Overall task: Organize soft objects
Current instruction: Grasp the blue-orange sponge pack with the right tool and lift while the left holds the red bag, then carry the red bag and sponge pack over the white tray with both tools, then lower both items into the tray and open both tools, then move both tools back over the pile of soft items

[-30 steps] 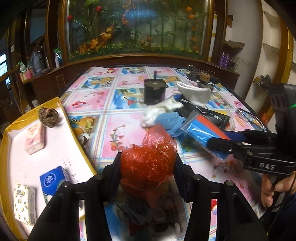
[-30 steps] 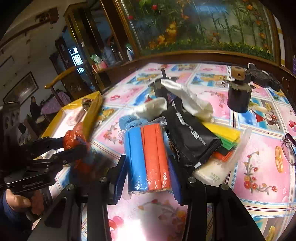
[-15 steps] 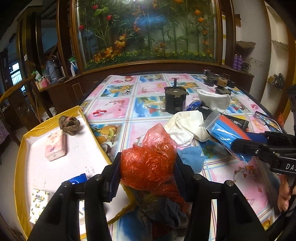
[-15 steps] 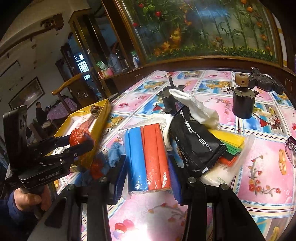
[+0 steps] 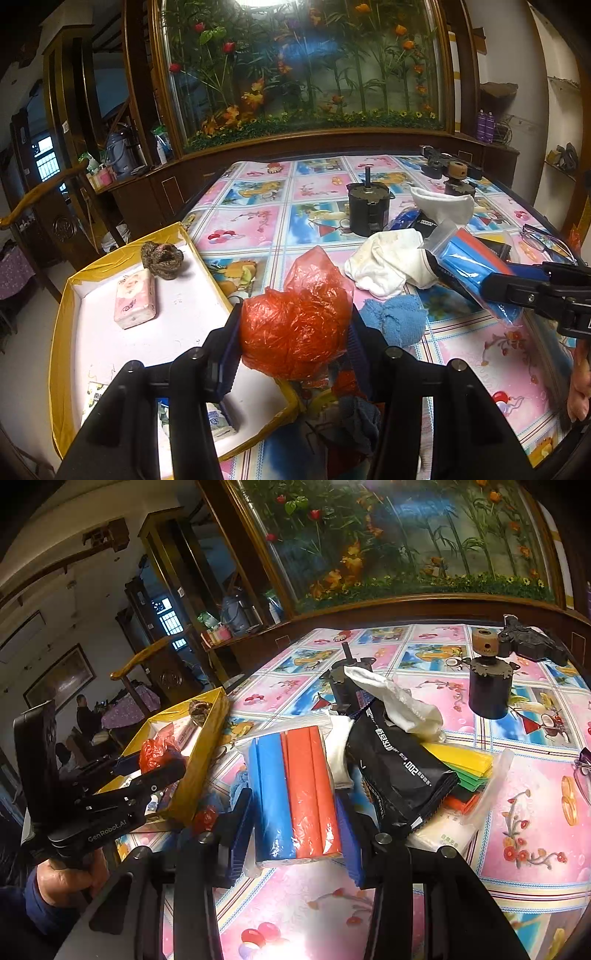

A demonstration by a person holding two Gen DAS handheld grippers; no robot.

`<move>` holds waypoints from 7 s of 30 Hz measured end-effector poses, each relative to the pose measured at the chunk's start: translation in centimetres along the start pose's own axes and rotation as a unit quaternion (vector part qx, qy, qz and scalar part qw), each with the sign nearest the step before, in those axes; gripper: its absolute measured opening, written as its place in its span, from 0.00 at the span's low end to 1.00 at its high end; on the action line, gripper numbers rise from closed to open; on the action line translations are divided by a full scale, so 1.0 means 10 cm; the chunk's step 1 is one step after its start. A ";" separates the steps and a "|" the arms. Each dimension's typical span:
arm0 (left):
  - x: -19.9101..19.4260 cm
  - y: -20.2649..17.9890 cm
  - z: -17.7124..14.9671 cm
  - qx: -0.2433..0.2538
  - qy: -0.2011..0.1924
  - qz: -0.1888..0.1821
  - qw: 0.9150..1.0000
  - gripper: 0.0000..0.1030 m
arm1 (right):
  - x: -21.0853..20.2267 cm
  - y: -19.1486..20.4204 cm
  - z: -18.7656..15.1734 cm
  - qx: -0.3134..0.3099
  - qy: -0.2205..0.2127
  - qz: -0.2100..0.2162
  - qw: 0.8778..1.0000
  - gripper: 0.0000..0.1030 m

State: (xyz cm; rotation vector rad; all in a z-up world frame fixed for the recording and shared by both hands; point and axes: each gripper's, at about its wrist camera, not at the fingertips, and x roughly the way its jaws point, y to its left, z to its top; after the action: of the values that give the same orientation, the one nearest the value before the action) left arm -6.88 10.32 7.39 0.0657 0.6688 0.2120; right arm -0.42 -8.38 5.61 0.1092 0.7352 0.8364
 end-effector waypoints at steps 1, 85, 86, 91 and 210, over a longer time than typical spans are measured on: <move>-0.01 0.01 0.00 0.000 -0.001 0.000 1.000 0.49 | 0.00 0.00 0.00 0.001 0.000 0.001 1.000 0.46; -0.17 1.66 -0.40 -0.107 -0.005 0.122 0.987 0.50 | 1.43 1.88 0.26 -0.080 0.090 0.072 0.990 0.46; -0.16 1.66 -0.41 -0.107 -0.003 0.122 0.987 0.50 | 1.45 1.88 0.26 -0.079 0.090 0.071 0.990 0.46; -0.12 1.67 -0.43 -0.106 0.002 0.119 0.987 0.50 | 1.54 1.86 0.27 -0.076 0.095 0.065 0.990 0.46; -0.52 0.62 -0.18 -0.022 -0.030 0.015 0.999 0.90 | 0.20 0.06 0.11 0.102 -0.034 -0.040 0.993 0.61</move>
State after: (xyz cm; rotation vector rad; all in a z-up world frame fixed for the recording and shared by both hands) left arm -13.05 15.18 9.92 0.0393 0.6034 0.2520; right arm 0.77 -6.34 5.56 0.2875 0.7535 0.6765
